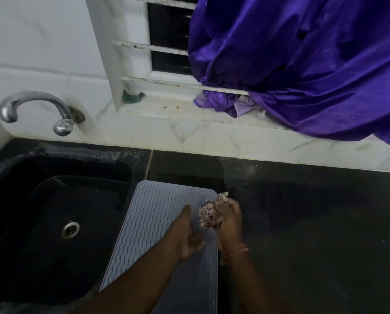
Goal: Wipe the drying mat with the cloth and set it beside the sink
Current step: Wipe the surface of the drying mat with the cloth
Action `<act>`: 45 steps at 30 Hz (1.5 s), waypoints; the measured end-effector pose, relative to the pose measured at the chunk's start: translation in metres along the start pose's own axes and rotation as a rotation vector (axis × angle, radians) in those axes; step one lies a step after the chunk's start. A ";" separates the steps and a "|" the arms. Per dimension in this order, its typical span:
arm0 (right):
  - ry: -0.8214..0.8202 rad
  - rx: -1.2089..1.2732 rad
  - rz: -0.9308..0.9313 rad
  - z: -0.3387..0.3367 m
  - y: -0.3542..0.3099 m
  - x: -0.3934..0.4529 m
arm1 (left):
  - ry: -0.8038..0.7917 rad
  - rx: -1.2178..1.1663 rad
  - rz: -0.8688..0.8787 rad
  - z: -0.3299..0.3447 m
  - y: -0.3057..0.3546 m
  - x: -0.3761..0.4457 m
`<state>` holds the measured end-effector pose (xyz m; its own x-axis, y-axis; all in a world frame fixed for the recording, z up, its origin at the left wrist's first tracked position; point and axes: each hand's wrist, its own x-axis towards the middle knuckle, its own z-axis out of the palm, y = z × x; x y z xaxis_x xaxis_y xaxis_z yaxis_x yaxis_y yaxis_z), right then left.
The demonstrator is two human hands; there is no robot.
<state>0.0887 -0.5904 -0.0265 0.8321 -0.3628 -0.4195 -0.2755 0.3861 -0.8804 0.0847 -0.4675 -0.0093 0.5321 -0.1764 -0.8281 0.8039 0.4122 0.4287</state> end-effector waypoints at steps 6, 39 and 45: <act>-0.169 0.141 0.135 -0.002 0.023 -0.023 | -0.053 -0.052 0.112 -0.013 -0.002 -0.007; -0.686 -1.484 -0.544 0.065 0.097 -0.045 | 0.595 1.515 0.419 -0.192 -0.114 -0.078; -0.851 -1.489 -0.668 0.013 0.124 -0.142 | 0.580 1.512 0.589 -0.212 -0.107 -0.075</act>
<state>-0.0571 -0.4798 -0.0729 0.8271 0.5375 -0.1642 0.4114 -0.7781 -0.4746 -0.0975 -0.3085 -0.0701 0.9395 0.1382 -0.3135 0.2496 -0.9029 0.3498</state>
